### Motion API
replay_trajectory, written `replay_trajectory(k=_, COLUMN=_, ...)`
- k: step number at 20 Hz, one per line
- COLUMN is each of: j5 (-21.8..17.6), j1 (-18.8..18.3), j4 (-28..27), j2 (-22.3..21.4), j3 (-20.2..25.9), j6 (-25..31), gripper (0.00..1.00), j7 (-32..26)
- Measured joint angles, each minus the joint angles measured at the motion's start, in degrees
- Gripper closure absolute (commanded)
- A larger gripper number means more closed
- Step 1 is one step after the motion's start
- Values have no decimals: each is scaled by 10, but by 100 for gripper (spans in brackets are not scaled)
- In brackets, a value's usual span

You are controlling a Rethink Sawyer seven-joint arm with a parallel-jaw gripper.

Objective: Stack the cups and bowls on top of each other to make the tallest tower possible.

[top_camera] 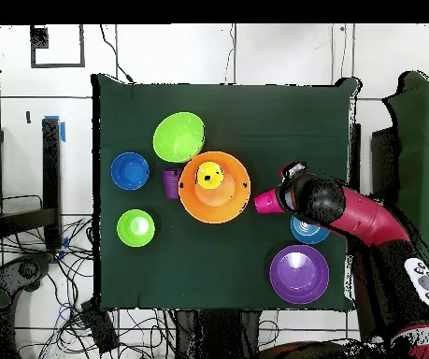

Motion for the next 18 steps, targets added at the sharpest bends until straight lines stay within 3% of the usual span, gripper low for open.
replay_trajectory(k=12, j5=31, j1=41, j4=-19, j2=-6, j3=-2, j6=55, gripper=100, j7=0)
replay_trajectory(k=18, j5=36, j1=71, j4=-69, j2=3, j3=-6, j6=110, gripper=100, j7=0)
